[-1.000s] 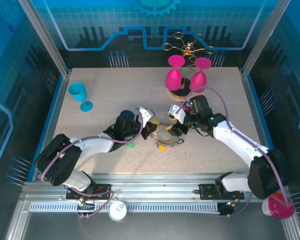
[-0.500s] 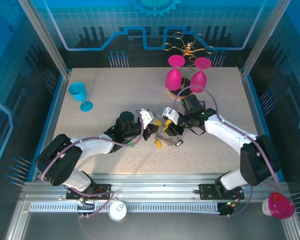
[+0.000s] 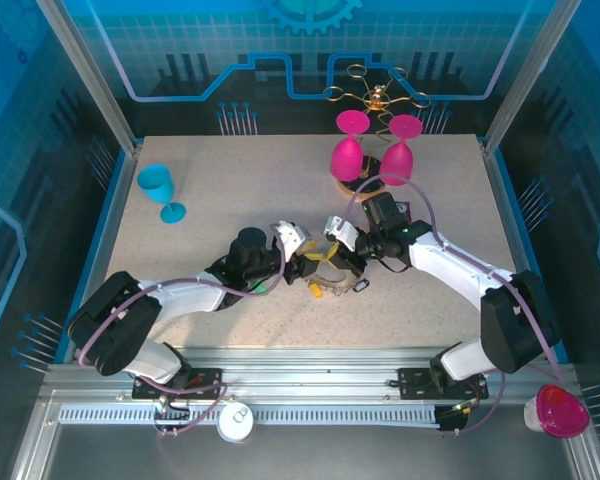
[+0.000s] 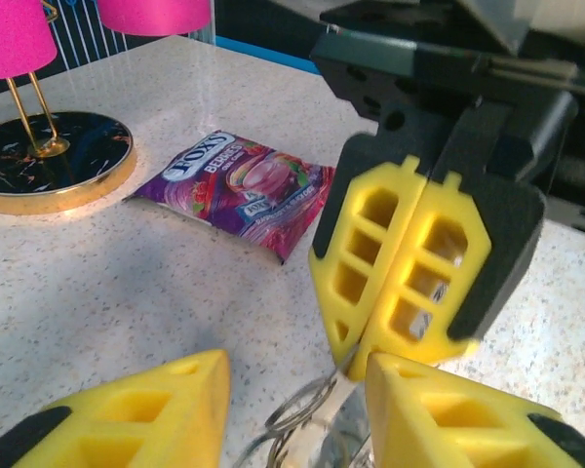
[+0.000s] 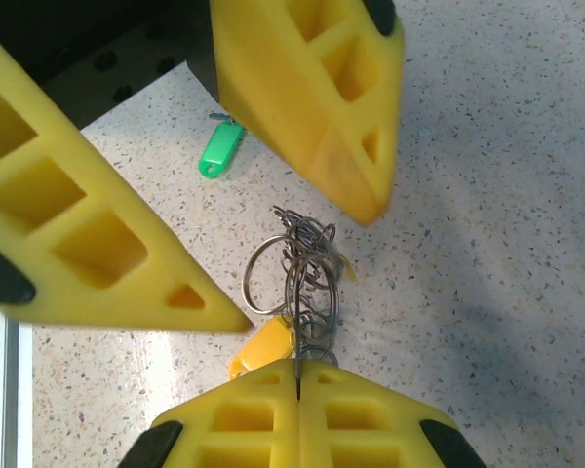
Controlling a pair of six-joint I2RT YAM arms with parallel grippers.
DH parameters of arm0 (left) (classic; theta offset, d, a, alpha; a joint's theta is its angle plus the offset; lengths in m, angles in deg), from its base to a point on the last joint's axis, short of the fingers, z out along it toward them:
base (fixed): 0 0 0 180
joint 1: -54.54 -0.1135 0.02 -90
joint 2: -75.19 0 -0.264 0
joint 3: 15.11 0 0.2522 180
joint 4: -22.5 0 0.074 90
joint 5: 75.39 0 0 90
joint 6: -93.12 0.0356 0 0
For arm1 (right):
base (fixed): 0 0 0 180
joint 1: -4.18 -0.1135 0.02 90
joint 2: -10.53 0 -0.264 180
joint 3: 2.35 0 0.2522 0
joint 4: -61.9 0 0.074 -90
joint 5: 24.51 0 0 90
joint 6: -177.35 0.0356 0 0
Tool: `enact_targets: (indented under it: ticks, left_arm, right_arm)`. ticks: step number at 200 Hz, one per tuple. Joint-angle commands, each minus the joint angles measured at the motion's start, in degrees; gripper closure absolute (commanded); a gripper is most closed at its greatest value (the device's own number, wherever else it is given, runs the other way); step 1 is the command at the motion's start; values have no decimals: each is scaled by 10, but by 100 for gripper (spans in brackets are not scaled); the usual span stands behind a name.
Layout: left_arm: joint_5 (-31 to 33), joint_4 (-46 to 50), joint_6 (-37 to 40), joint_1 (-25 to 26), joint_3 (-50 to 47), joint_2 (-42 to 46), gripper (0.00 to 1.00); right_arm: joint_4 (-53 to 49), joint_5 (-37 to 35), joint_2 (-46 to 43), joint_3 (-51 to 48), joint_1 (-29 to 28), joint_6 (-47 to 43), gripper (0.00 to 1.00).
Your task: Put the keys on the keyring
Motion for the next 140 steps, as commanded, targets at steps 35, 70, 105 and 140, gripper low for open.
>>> enact_targets:
  ticks: [35,70,105,140]
  left_arm:
    - [59,6,-169,-14,-74,111,55]
    - [86,-7,-409,-1,-117,146,63]
    - [129,-116,-587,46,-167,125,66]
    - [126,-272,-668,66,-171,36,62]
  right_arm:
    - [30,1,-37,-35,-9,-5,100]
    - [72,-5,-58,-67,-12,13,100]
    - [95,-5,-65,-83,-16,29,100]
    - [93,1,-60,-79,-21,37,100]
